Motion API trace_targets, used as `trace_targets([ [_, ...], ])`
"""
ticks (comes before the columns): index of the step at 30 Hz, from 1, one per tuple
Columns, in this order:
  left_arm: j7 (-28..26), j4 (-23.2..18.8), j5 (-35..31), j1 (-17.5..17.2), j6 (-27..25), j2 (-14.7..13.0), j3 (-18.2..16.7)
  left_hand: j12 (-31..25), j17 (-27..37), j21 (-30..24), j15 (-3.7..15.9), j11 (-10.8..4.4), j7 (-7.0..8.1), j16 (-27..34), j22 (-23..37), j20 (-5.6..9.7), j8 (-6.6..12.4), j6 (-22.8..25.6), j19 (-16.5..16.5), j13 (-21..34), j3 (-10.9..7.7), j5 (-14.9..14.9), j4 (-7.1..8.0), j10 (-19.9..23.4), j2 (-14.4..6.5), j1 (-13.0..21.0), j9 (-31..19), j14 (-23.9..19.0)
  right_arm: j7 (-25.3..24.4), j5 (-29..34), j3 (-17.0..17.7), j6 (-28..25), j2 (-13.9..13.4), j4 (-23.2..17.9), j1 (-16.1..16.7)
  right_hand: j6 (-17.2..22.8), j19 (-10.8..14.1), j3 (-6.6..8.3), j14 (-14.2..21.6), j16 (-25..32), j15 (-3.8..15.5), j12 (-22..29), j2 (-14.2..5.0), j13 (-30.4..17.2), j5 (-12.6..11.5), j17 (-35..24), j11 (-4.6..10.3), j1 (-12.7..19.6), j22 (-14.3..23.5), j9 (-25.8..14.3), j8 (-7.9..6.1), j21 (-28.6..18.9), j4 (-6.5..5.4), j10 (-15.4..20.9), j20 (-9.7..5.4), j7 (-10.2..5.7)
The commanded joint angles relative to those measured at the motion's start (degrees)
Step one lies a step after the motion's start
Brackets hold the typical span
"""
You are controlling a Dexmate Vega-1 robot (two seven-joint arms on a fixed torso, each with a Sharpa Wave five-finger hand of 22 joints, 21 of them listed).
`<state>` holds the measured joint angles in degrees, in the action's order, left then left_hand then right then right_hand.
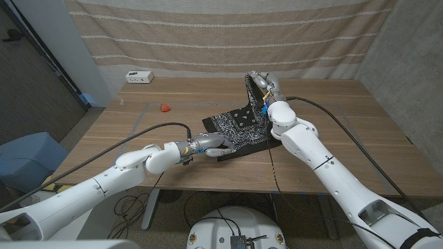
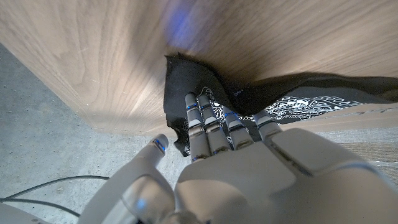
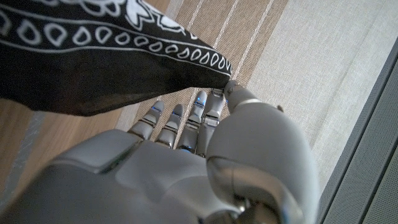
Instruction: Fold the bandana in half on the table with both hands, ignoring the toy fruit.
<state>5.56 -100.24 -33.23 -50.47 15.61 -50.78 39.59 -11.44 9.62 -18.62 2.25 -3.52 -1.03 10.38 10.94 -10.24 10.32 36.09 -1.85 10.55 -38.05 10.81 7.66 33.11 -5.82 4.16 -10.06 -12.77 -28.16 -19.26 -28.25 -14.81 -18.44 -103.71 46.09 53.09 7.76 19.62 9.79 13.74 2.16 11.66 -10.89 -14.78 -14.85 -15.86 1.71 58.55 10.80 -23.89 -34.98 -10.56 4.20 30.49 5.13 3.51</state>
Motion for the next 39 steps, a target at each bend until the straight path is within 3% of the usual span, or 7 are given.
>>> trace_targets([
  [1, 0.1, 0.9, -0.2, 0.7, 0.5, 0.5, 0.4, -0.1, 0.1, 0.2, 0.72, -0.17, -0.07, -0.2, 0.2, -0.31, 0.32, -0.2, -0.1, 0.3, -0.5, 0.4, 0.14, -0.2, -0.6, -0.6, -0.2, 0.2, 1.7, -6.6, -1.1, 2.3, 1.2, 0.1, -0.4, 0.2, -0.6, 0.32, -0.6, 0.0, 0.35, -0.1, 0.01, -0.3, -0.3, -0.2, -0.2, 0.8, 0.1, 0.0, -0.31, -0.1, 0.02, -0.1, 0.2, 0.43],
  [11, 0.1, 1.4, -0.1, 1.1, 0.9, 0.7, 0.5, -0.1, 0.1, 0.3, 0.84, 0.12, 0.0, -0.2, 0.2, -0.2, 0.3, -0.4, -0.1, 0.3, -0.57, 0.3, 0.13, -0.1, -0.5, -0.6, -0.2, 0.3, 5.3, -8.4, -4.3, 0.0, -1.1, -1.6, -1.4, 0.2, -1.1, 0.43, -0.9, 0.1, 0.19, 0.0, 0.06, -0.4, -0.4, -0.2, -0.2, 1.1, 0.1, 0.1, -0.48, -0.5, -0.03, -0.3, 0.57, 0.46],
  [16, 0.0, 1.5, -0.1, 1.1, 1.0, 0.7, 0.6, -0.1, 0.1, 0.4, 0.84, -0.19, 0.01, -0.2, 0.2, -0.21, 0.34, -0.4, -0.1, 0.3, -0.61, 0.3, 0.13, -0.2, -0.5, -0.6, -0.2, 0.3, 5.8, -8.1, -5.8, -0.2, -0.7, -0.3, -2.5, 0.2, -1.2, 0.48, -1.1, 0.1, 0.12, 0.0, 0.07, -0.4, -0.4, -0.2, -0.37, 1.3, 0.1, 0.2, -0.46, -0.6, 0.0, -0.3, 0.69, 0.52],
  [25, -0.3, 1.4, 0.1, 0.7, 0.7, 0.5, 0.4, -0.1, 0.1, 0.5, 0.82, 0.02, -0.11, -0.2, 0.2, -0.22, 0.36, -0.4, -0.1, 0.3, -0.66, 0.3, 0.13, -0.3, -0.5, -0.7, -0.2, 0.3, 6.9, -4.4, -10.6, -0.4, 0.7, 3.8, -5.8, 0.2, -1.6, 0.6, -1.3, 0.2, 0.02, 0.1, 0.06, -0.4, -0.4, -0.2, -0.19, 1.5, 0.1, 0.6, -0.37, -0.7, -0.03, -0.3, 0.97, 0.7],
  [39, -0.5, 1.6, 0.0, 0.6, 0.7, 0.5, 0.4, -0.1, 0.1, 0.6, 0.86, -0.07, -0.02, -0.2, 0.2, -0.22, 0.35, -0.6, -0.2, 0.3, -0.75, 0.3, 0.1, -0.4, -0.5, -0.8, -0.2, 0.4, 8.3, 0.6, -15.5, 0.7, 5.9, 15.2, -10.5, 0.7, -1.3, 0.75, -1.0, 0.5, -0.33, 0.5, 0.29, -0.3, -0.4, -0.1, -0.32, 2.2, 0.1, 1.4, -0.24, -1.2, 0.29, 0.5, 1.5, 1.37],
])
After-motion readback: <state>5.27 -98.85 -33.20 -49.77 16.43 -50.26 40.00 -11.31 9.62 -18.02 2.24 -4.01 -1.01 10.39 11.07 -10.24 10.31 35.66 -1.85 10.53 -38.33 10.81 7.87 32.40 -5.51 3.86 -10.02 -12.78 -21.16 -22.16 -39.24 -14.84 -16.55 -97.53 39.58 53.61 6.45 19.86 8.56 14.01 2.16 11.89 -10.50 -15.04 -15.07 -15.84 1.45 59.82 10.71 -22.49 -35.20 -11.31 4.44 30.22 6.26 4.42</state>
